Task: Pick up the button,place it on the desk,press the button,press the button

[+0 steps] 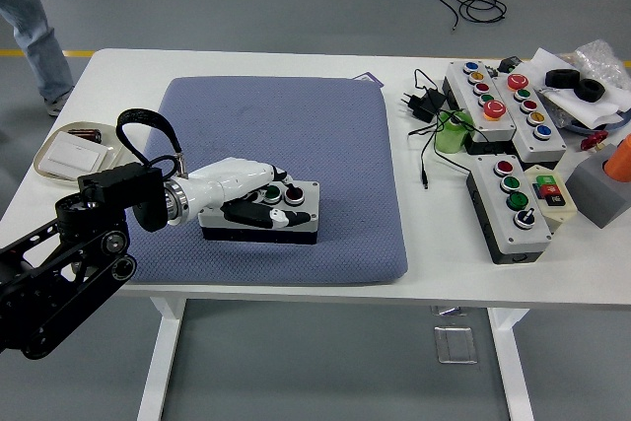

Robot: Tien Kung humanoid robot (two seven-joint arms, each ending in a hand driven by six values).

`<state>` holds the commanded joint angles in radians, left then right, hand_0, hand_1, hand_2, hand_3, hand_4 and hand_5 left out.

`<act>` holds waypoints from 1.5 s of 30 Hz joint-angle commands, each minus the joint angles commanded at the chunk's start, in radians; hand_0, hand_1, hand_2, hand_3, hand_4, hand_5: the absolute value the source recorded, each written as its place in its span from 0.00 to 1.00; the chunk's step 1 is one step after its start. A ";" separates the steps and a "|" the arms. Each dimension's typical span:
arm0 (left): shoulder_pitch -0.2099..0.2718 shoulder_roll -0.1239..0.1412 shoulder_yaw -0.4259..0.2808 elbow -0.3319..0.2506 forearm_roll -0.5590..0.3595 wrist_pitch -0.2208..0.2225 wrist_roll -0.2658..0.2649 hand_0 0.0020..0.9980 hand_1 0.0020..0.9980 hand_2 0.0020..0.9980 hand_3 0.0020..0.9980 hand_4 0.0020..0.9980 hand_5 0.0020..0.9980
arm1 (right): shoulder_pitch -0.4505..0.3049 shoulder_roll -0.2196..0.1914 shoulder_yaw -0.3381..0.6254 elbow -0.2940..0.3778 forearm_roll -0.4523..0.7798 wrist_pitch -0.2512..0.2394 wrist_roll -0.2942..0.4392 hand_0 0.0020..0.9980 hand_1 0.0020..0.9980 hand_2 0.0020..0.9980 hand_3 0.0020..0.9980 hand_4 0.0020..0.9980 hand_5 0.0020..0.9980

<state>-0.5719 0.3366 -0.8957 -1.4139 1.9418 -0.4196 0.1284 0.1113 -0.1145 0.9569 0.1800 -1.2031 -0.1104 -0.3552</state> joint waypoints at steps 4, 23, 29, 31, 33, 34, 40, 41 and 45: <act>0.004 0.000 0.004 0.015 -0.010 0.000 -0.002 0.04 0.00 0.03 0.75 0.82 1.00 | 0.000 0.000 -0.003 0.000 0.003 0.000 0.000 0.63 0.55 0.62 0.57 0.31 0.24; 0.027 0.009 -0.162 -0.054 -0.174 0.323 -0.047 0.08 0.12 0.17 0.88 0.83 1.00 | -0.008 -0.002 -0.013 0.000 0.016 -0.001 0.001 0.63 0.55 0.62 0.57 0.31 0.24; 0.049 0.014 -0.197 0.010 -0.412 0.557 -0.099 0.44 0.56 0.62 0.94 0.82 1.00 | -0.013 -0.003 -0.011 0.000 0.014 0.000 0.000 0.63 0.55 0.62 0.57 0.31 0.24; 0.058 0.016 -0.209 0.040 -0.497 0.614 -0.123 0.44 0.56 0.62 0.94 0.82 1.00 | -0.014 -0.002 -0.008 0.000 0.010 0.000 -0.001 0.63 0.55 0.62 0.57 0.31 0.24; 0.069 0.019 -0.226 0.077 -0.581 0.642 -0.154 0.44 0.56 0.62 0.94 0.82 1.00 | -0.017 -0.002 -0.004 0.000 0.006 0.000 -0.002 0.63 0.55 0.62 0.57 0.31 0.24; 0.071 0.020 -0.231 0.087 -0.620 0.645 -0.161 0.79 0.84 0.91 0.94 0.81 1.00 | -0.018 -0.002 -0.004 0.000 0.006 0.000 -0.002 0.63 0.55 0.62 0.57 0.31 0.24; 0.100 0.039 -0.295 0.180 -0.874 0.565 -0.206 0.85 0.89 0.94 0.96 0.81 1.00 | -0.024 -0.004 -0.004 0.000 0.005 0.000 -0.001 0.63 0.55 0.62 0.57 0.31 0.24; 0.104 0.041 -0.303 0.192 -0.913 0.549 -0.212 0.85 0.89 0.94 0.96 0.81 1.00 | -0.024 -0.004 -0.003 0.000 0.004 0.000 -0.001 0.63 0.55 0.62 0.57 0.31 0.24; 0.117 0.049 -0.312 0.224 -1.088 0.547 -0.242 0.85 0.89 0.94 0.96 0.81 1.00 | -0.025 -0.005 -0.006 0.000 0.007 0.000 -0.001 0.63 0.55 0.62 0.57 0.31 0.24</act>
<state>-0.4552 0.3860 -1.2073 -1.1901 0.8536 0.1270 -0.1134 0.0860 -0.1197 0.9504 0.1800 -1.1965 -0.1102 -0.3558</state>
